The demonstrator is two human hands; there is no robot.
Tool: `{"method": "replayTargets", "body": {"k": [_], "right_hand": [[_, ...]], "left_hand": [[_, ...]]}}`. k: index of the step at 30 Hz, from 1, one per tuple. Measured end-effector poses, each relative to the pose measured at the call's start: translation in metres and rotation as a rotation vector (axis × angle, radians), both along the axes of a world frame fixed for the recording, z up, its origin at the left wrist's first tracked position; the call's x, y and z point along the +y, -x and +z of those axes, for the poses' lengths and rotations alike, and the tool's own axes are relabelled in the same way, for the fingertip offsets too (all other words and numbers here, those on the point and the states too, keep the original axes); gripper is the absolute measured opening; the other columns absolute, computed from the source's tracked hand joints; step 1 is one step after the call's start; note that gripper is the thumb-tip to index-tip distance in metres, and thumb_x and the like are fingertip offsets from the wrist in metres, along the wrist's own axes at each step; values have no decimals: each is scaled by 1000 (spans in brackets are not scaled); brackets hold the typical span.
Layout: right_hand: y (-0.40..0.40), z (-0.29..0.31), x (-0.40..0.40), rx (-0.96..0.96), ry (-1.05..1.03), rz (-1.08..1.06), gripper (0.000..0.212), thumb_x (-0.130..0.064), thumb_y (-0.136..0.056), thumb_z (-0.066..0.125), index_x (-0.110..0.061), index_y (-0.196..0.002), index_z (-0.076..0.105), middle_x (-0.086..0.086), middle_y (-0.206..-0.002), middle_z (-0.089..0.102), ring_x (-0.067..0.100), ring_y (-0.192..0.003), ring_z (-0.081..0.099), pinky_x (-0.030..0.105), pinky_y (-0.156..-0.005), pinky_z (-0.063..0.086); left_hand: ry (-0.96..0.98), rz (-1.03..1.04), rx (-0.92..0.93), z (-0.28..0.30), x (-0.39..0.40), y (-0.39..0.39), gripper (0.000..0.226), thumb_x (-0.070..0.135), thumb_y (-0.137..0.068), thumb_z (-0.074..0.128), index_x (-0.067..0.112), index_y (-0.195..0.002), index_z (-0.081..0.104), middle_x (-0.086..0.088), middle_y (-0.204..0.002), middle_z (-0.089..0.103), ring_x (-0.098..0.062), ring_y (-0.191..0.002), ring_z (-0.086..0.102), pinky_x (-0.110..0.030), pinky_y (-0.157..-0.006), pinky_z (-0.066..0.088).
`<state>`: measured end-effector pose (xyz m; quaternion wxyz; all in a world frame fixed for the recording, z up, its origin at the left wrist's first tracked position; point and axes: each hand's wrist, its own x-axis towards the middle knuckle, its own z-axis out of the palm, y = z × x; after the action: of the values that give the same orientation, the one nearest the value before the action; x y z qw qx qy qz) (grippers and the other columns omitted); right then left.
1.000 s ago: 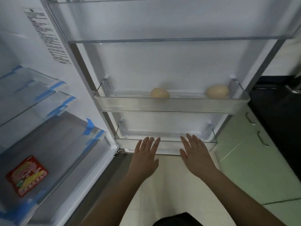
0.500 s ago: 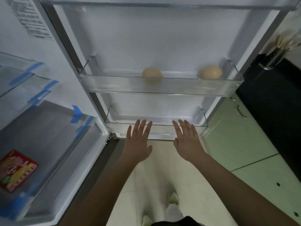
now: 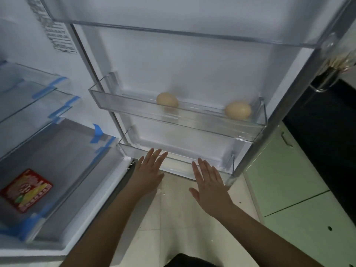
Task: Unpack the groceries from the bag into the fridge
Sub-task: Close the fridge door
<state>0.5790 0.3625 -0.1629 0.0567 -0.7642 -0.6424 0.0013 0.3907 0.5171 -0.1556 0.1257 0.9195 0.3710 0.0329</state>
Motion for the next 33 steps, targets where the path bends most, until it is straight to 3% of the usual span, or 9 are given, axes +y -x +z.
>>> {"method": "replayTargets", "body": {"k": [4,7,9,14,17,22,26,30,33], "right_hand": [[-15,3,-35,85,36,204,69,-48,-96,36,-19,-153,10,5,-161,3,25,-147,7,48,-116,18],[-31,18,-63,157,-18,220,59,-48,-97,24,-22,-150,22,3,-158,24,22,-144,25,45,-114,26],[-43,31,-79,212,-113,234,48,-41,-100,24,-22,-142,38,1,-146,45,20,-136,41,40,-110,34],[-84,25,-119,436,-125,360,35,-28,-99,35,-24,-127,55,-9,-132,56,4,-124,46,19,-108,32],[-101,-2,-138,415,-94,349,34,-32,-96,40,-26,-125,57,-10,-128,57,4,-120,50,22,-103,40],[-111,-21,-154,462,-193,282,29,-28,-93,47,-20,-116,62,-6,-116,63,8,-109,56,33,-91,51],[-108,-20,-153,630,-373,157,37,-24,-92,50,-10,-126,52,5,-125,55,14,-119,52,35,-98,47],[-108,-18,-137,737,-489,50,55,-25,-90,53,-3,-136,34,19,-140,35,23,-134,36,18,-110,30],[-103,-15,-129,788,-467,101,60,-24,-91,56,-3,-140,30,17,-141,36,24,-132,40,24,-109,36]], "left_hand": [[22,133,15,13,-17,0,62,34,-97,48,18,-153,29,-6,-162,21,-25,-151,11,-45,-120,13],[-79,156,-47,24,-49,-13,57,36,-89,43,8,-138,54,-18,-141,54,-35,-136,45,-49,-109,35],[-34,121,-193,35,-83,-30,52,34,-95,37,10,-137,54,-18,-134,59,-34,-129,53,-41,-106,36],[38,58,-266,38,-167,-74,57,38,-101,45,22,-153,29,-1,-144,49,-18,-133,43,-32,-114,31],[48,73,-161,20,-199,-88,69,51,-98,41,24,-156,16,2,-153,38,-17,-145,27,-27,-117,14],[-59,163,-109,-1,-219,-89,69,42,-92,53,19,-152,27,-3,-144,47,-26,-145,30,-35,-111,25],[-50,202,-135,-3,-225,-75,69,35,-91,56,23,-152,25,1,-149,42,-19,-148,22,-35,-107,34],[-27,222,-146,-5,-230,-57,65,33,-93,50,24,-153,26,5,-153,36,-13,-151,12,-32,-107,34],[-18,245,-156,-7,-235,-41,64,34,-93,49,26,-152,25,7,-155,35,-13,-150,12,-35,-106,38]]}}
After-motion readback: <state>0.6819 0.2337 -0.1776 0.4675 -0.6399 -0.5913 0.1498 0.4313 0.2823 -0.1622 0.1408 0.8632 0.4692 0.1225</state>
